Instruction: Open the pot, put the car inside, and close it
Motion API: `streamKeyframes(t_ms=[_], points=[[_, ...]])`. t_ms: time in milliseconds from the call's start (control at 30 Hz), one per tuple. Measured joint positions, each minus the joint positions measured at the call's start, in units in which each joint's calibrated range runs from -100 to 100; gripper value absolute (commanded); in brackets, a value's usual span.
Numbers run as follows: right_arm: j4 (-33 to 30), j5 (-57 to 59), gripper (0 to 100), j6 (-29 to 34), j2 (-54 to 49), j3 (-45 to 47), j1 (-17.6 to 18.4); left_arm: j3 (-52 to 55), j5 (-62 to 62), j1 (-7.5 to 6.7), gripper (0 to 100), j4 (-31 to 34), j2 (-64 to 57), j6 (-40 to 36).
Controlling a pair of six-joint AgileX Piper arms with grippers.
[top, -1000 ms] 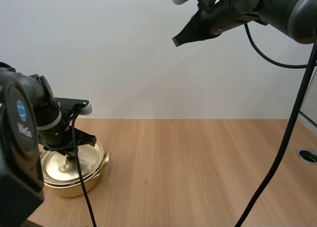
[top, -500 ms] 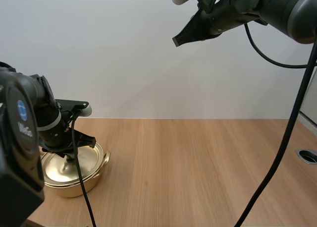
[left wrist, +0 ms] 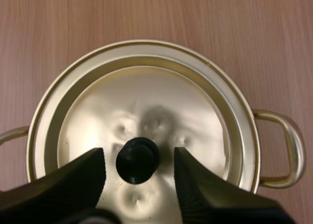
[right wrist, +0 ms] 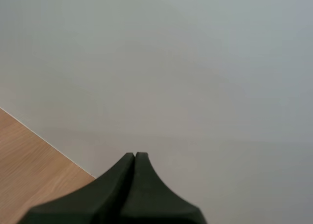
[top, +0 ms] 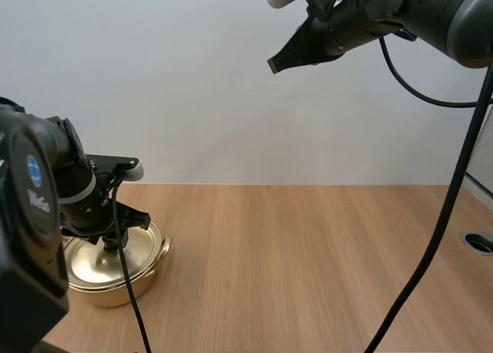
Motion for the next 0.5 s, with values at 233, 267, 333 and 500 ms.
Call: streamKeyframes(t_ms=[233,267,333,500], points=[[0.0,0.0,0,0.0,0.0,0.0,0.0,-1.0,-1.4,0.0,99,-0.1,0.0,0.0],[0.0,0.0,0,0.0,0.0,0.0,0.0,-1.3,-1.4,0.0,99,-0.1,-0.1,0.0],[0.0,0.0,0,0.0,0.0,0.0,0.0,-2.2,-2.1,0.0,99,-1.1,-0.5,0.0],[-1.2,0.0,0,0.0,0.0,0.0,0.0,-2.8,-8.7,0.0,99,-5.5,-3.9,1.1]])
